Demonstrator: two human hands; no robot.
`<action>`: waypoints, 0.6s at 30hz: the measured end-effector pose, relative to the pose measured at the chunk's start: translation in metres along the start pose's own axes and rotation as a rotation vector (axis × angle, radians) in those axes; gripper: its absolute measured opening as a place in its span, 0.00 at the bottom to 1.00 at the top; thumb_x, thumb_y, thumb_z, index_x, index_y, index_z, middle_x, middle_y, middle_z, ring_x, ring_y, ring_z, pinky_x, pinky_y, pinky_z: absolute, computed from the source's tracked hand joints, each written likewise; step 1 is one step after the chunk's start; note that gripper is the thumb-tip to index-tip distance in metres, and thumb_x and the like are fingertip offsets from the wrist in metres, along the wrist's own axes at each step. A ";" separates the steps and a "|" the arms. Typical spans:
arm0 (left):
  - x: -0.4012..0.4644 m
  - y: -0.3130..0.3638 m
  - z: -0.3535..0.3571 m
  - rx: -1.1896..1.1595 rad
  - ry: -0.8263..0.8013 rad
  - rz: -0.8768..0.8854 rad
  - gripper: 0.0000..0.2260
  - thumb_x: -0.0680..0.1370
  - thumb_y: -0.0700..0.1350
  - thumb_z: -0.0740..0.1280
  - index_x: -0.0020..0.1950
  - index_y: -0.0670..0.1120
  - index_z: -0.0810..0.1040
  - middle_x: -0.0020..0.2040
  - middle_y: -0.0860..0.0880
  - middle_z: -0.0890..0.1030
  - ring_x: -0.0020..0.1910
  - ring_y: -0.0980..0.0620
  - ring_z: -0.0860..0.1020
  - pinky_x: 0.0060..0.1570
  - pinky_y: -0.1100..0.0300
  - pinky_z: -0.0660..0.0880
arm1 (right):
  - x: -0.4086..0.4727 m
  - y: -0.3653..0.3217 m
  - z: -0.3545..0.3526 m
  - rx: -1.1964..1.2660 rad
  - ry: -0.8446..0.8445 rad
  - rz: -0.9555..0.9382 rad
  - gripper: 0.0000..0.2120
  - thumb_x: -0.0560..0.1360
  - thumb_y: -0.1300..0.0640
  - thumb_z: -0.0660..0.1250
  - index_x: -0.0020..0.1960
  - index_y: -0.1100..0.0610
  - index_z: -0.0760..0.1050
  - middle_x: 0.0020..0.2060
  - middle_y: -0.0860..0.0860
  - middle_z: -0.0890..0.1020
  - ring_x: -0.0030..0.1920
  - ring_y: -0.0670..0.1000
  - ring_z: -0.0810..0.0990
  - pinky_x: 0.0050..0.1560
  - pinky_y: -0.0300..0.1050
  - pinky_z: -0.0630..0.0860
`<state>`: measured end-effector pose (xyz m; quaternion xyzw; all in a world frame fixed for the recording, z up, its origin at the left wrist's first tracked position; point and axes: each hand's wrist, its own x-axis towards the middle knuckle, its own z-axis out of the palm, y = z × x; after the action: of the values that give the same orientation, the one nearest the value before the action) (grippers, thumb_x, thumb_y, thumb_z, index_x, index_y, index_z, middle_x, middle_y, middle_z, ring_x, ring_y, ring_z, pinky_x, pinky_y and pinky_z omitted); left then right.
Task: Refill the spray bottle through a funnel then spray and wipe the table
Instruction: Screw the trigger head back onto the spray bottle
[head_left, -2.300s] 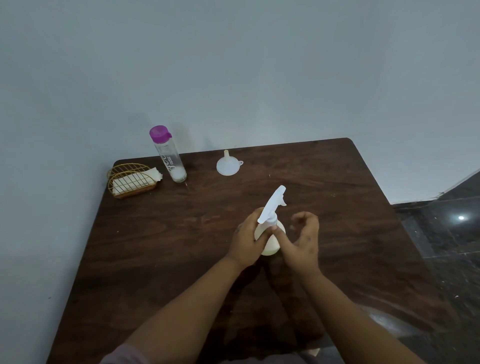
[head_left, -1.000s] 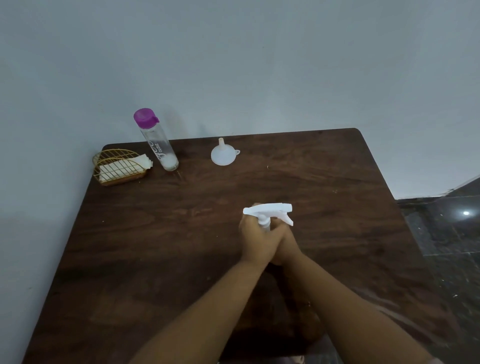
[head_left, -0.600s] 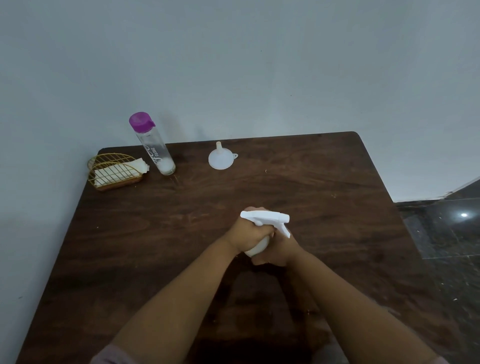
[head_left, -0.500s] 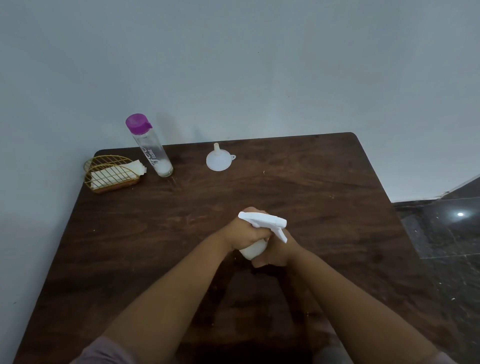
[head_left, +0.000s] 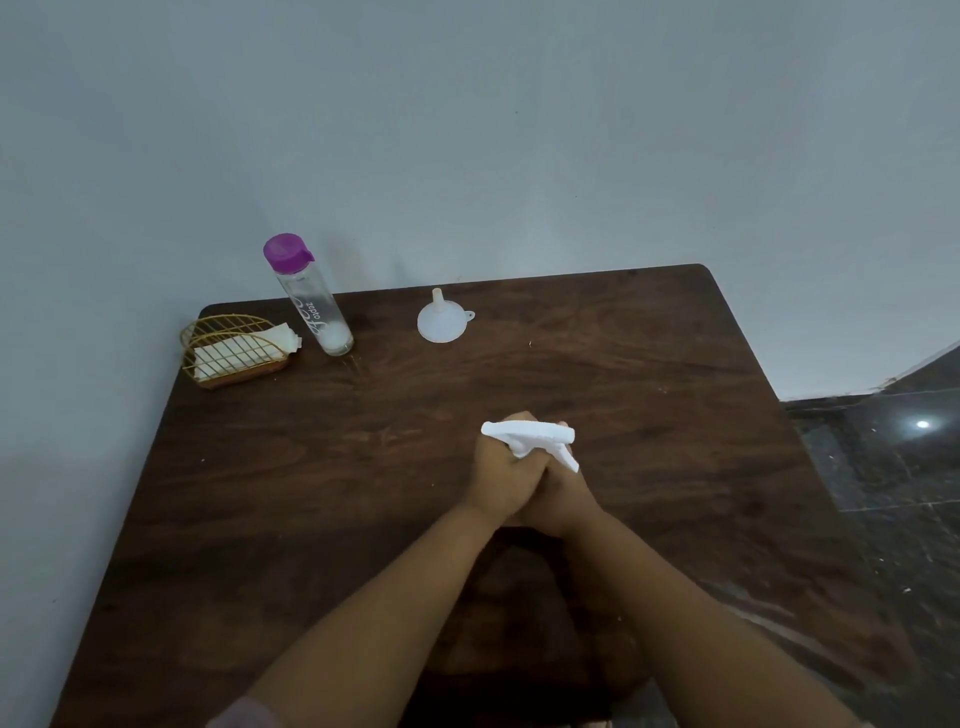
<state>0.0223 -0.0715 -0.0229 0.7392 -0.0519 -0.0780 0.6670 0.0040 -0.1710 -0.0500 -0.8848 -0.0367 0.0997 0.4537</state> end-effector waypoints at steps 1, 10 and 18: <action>0.001 0.003 -0.004 0.017 -0.064 0.008 0.06 0.72 0.38 0.66 0.45 0.47 0.81 0.41 0.49 0.84 0.47 0.47 0.83 0.49 0.46 0.79 | 0.001 -0.001 -0.005 -0.012 -0.079 0.016 0.21 0.61 0.47 0.72 0.51 0.54 0.78 0.44 0.43 0.79 0.49 0.44 0.79 0.47 0.34 0.73; -0.027 -0.009 -0.030 0.507 -0.461 -0.077 0.30 0.72 0.61 0.62 0.71 0.51 0.66 0.67 0.52 0.69 0.69 0.49 0.64 0.68 0.49 0.65 | -0.039 -0.005 -0.021 0.172 0.116 0.067 0.23 0.59 0.61 0.77 0.52 0.51 0.75 0.43 0.44 0.81 0.46 0.41 0.82 0.41 0.36 0.78; -0.049 0.002 -0.023 0.689 -0.305 -0.102 0.25 0.76 0.62 0.65 0.70 0.56 0.67 0.59 0.53 0.63 0.62 0.52 0.65 0.61 0.54 0.69 | -0.067 -0.009 -0.021 0.109 0.311 0.222 0.54 0.57 0.45 0.68 0.76 0.57 0.46 0.72 0.54 0.54 0.73 0.54 0.58 0.68 0.54 0.66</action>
<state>-0.0213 -0.0406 -0.0164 0.9016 -0.1367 -0.1982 0.3592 -0.0569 -0.1932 -0.0209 -0.8624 0.1370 0.0131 0.4871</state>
